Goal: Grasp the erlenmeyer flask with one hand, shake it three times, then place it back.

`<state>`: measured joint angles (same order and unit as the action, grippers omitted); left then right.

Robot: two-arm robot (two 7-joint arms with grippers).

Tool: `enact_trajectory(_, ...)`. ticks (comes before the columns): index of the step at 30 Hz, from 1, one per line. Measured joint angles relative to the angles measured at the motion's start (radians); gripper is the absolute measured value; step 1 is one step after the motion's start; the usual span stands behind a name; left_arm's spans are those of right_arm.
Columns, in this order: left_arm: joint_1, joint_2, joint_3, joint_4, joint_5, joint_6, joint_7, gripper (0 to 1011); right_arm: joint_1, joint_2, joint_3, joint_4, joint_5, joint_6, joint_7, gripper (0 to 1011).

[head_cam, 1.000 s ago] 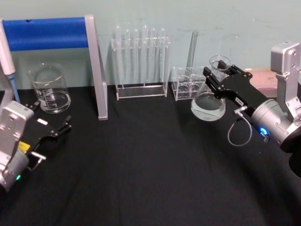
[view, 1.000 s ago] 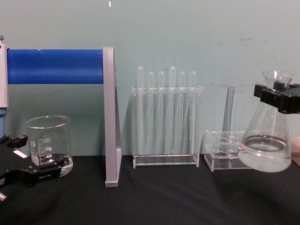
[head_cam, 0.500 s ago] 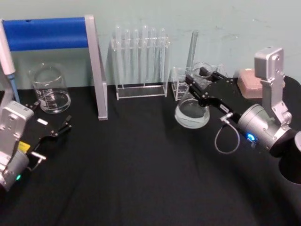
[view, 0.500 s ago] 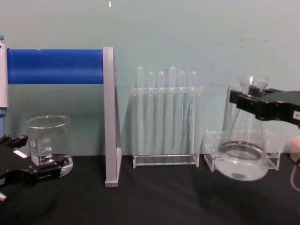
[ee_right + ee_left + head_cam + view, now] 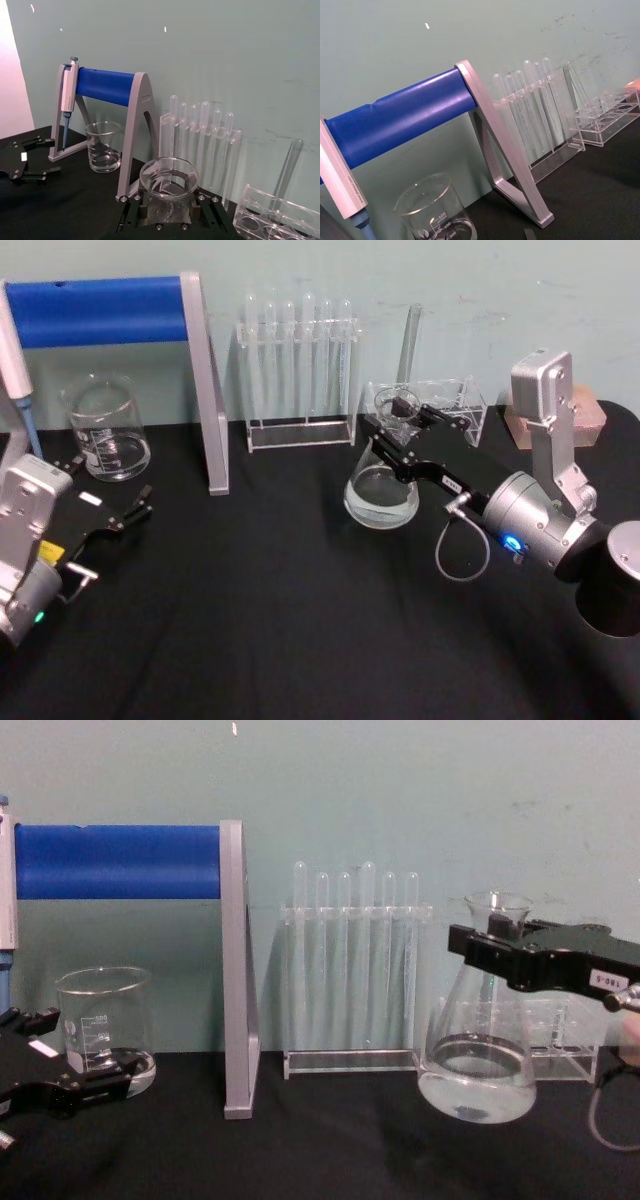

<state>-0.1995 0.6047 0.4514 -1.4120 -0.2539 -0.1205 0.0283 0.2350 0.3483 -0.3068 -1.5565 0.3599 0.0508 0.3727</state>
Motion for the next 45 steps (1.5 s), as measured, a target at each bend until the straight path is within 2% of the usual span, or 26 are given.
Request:
enact_trajectory(25, 0.000, 0.000, 0.000, 0.000, 0.000, 0.000, 0.000, 1001, 0.003, 0.015, -0.039, 0.045, 0.012, -0.039, 0.035, 449)
enact_trajectory(45, 0.000, 0.000, 0.000, 0.000, 0.000, 0.000, 0.000, 1001, 0.007, -0.001, -0.061, 0.178, -0.002, -0.138, 0.074, 449)
